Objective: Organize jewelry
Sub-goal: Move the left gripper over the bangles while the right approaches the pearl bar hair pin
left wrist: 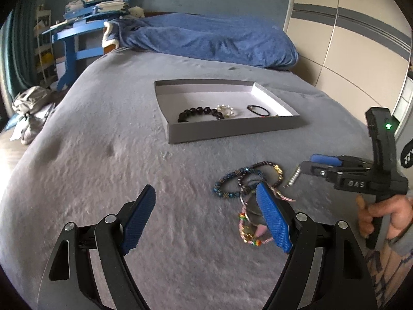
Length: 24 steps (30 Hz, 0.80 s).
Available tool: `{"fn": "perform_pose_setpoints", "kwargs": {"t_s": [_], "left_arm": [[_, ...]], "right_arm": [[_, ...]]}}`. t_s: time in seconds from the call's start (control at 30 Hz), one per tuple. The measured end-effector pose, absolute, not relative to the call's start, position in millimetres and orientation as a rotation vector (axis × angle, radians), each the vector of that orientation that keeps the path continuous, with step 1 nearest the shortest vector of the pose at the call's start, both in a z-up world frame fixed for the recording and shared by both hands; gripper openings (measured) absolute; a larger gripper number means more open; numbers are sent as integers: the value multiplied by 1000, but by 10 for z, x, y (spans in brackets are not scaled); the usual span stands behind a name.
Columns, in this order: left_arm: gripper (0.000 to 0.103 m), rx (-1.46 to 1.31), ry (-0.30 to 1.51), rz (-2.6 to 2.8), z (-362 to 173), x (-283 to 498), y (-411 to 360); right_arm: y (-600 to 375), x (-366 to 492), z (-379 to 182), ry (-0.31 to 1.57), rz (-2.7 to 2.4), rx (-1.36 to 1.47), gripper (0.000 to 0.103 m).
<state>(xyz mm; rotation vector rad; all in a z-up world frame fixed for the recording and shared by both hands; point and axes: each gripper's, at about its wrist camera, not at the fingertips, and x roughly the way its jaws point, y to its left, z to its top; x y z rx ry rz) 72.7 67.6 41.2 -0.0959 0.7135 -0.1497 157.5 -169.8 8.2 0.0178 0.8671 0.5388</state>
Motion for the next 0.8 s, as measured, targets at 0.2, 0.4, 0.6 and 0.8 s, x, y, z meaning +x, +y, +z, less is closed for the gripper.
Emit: {"fn": "perform_pose_setpoints", "kwargs": {"t_s": [0.2, 0.4, 0.6, 0.8], "left_arm": [[81, -86, 719, -171, 397, 628, 614], [81, -79, 734, -180, 360, 580, 579], [81, -49, 754, -209, 318, 563, 488], [81, 12, 775, -285, 264, 534, 305]], "right_arm": [[-1605, 1519, 50, 872, 573, -19, 61], [-1476, 1488, 2, 883, 601, -81, 62], [-1411, 1490, -52, 892, 604, -123, 66], [-1414, 1493, -63, 889, 591, -131, 56]]}}
